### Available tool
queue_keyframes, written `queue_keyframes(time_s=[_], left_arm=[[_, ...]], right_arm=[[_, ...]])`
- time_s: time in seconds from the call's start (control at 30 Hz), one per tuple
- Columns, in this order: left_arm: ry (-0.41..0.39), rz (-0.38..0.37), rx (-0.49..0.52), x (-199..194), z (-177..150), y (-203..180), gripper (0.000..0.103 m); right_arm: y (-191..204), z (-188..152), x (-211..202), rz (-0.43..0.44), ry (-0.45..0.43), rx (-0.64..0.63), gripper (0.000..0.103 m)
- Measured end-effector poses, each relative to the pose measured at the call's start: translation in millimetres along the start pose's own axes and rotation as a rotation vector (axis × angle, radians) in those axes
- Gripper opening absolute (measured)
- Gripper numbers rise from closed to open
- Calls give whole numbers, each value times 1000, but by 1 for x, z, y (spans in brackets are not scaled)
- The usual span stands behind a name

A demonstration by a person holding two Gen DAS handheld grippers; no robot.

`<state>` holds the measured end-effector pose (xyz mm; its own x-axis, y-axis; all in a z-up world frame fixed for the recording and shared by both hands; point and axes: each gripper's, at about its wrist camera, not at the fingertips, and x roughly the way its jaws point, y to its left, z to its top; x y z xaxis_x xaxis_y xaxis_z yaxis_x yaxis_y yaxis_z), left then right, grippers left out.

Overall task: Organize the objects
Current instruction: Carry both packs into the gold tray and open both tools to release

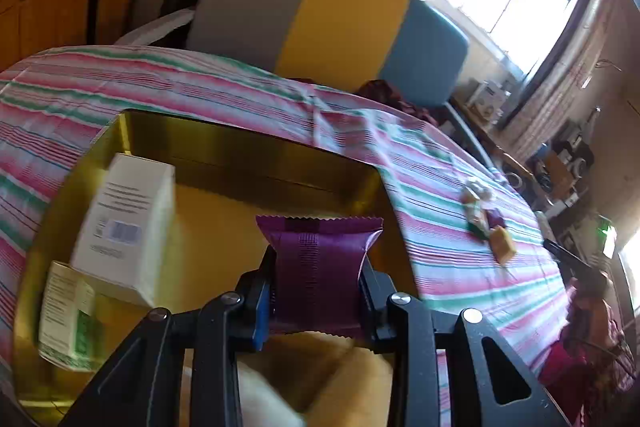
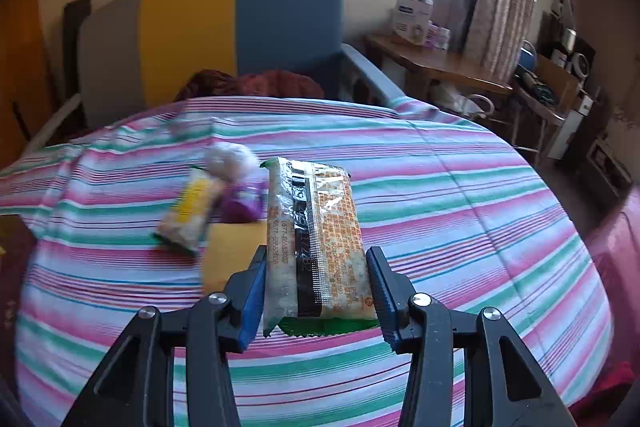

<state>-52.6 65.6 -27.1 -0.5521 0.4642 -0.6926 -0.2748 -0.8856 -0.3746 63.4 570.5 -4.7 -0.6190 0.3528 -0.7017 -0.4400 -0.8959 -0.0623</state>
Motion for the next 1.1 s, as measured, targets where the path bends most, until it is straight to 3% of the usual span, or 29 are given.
queue_keyframes(time_s=[0.17, 0.43, 0.57, 0.87, 1.1], left_arm=[[38, 37, -31, 12, 5, 20, 34], [99, 81, 7, 30, 6, 33, 34], [115, 109, -5, 31, 5, 38, 40], [61, 88, 26, 4, -14, 29, 46], [5, 70, 79, -23, -34, 18, 46]], right_arm=[[47, -5, -26, 91, -23, -55, 48], [141, -21, -70, 286, -51, -132, 48], [187, -32, -86, 364, -53, -193, 48], [261, -54, -88, 474, 7, -312, 48], [300, -52, -79, 489, 21, -397, 48]])
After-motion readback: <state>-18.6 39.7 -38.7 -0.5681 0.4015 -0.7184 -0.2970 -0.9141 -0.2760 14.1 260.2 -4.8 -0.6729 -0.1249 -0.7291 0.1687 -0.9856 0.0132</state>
